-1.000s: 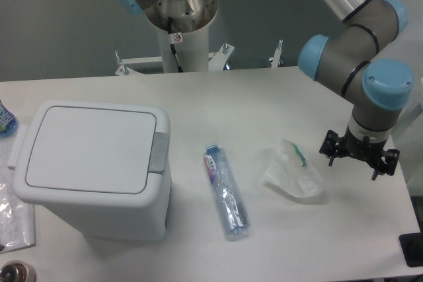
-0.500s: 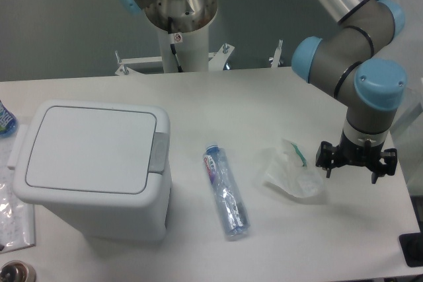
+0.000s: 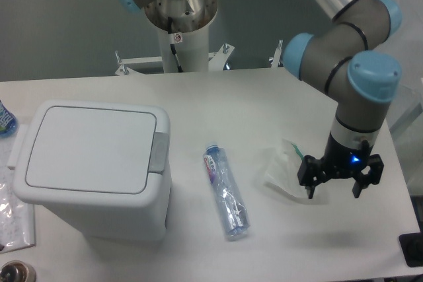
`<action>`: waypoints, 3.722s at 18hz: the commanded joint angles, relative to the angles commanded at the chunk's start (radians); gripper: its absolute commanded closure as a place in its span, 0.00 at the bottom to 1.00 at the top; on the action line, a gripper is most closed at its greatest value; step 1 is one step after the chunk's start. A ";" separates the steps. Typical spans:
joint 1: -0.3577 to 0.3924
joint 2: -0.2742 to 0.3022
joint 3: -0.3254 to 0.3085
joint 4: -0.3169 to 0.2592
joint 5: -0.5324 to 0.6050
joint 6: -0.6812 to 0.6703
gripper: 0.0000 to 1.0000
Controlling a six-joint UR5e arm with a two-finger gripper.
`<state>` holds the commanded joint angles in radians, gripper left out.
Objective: Open the trash can
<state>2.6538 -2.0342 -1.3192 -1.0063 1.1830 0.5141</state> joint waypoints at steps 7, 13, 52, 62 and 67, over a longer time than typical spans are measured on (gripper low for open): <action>-0.083 0.081 -0.012 0.002 -0.108 -0.112 0.00; -0.138 0.130 -0.058 0.000 -0.118 -0.147 0.00; -0.213 0.267 -0.241 0.014 -0.097 -0.189 0.00; -0.172 0.266 -0.169 0.014 -0.094 -0.172 0.00; -0.134 0.227 -0.129 0.089 -0.059 -0.148 0.00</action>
<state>2.5202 -1.8070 -1.4481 -0.9175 1.1242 0.3665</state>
